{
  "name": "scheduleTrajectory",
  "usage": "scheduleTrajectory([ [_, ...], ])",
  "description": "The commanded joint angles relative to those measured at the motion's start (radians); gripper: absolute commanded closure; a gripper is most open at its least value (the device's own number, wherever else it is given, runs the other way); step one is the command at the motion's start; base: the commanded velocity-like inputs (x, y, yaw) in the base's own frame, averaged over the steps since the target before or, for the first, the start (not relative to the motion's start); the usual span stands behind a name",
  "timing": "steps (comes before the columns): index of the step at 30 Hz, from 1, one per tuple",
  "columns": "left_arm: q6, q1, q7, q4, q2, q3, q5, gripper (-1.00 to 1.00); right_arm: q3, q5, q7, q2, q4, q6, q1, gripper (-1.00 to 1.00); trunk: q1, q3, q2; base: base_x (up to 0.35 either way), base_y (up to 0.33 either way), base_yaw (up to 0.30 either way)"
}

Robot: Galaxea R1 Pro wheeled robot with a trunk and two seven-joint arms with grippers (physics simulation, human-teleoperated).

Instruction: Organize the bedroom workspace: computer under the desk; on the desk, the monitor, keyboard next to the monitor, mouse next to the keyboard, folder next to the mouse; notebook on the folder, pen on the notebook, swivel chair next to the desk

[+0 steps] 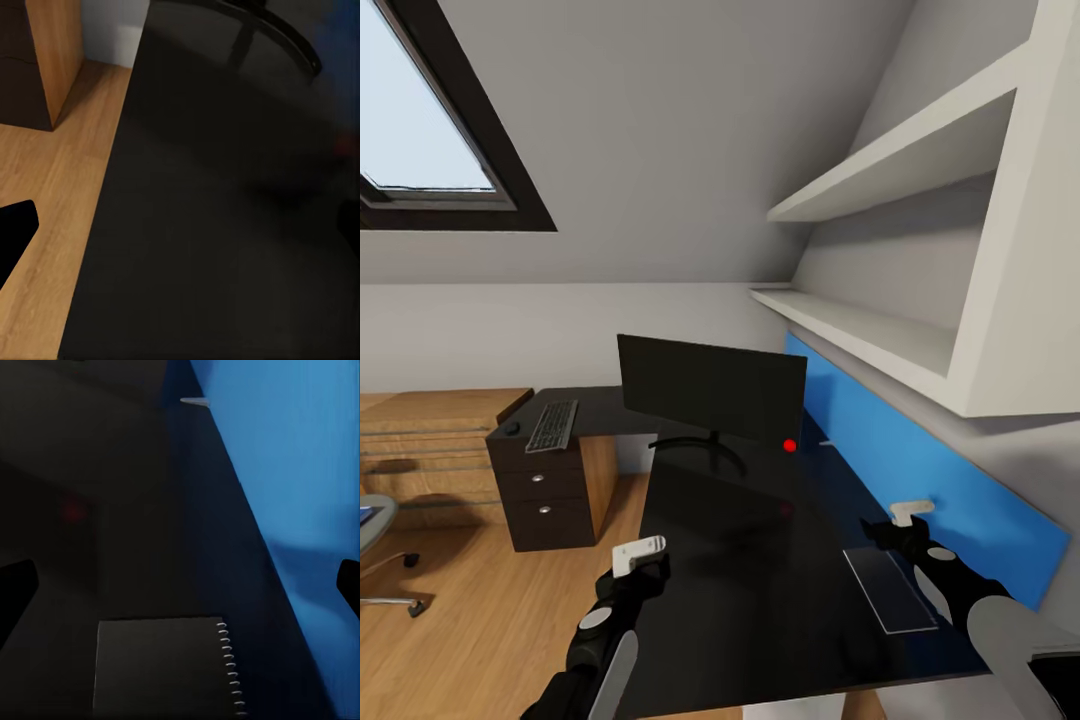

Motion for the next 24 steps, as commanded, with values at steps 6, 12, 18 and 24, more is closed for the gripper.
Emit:
scheduleTrajectory([
  [6,0.003,0.021,0.010,-0.017,0.001,-0.010,0.011,-1.00,0.000,-0.007,-0.008,-0.001,0.001,0.017,-0.001,-1.00,0.023,-0.020,-0.043,0.000,0.000,0.000],
  [12,0.003,0.024,0.011,-0.018,0.001,-0.011,0.010,-1.00,-0.001,-0.006,-0.009,0.000,0.002,0.020,-0.001,-1.00,0.046,-0.039,-0.085,0.000,0.000,0.000],
  [18,0.003,0.024,0.011,-0.018,0.002,-0.011,0.010,-1.00,-0.001,-0.006,-0.010,0.004,0.002,0.021,-0.001,-1.00,0.069,-0.058,-0.127,0.000,0.000,0.000],
  [24,0.003,0.024,0.011,-0.017,0.002,-0.011,0.010,-1.00,-0.001,-0.005,-0.011,0.011,0.002,0.021,-0.001,-1.00,0.092,-0.077,-0.169,0.000,0.000,0.000],
])
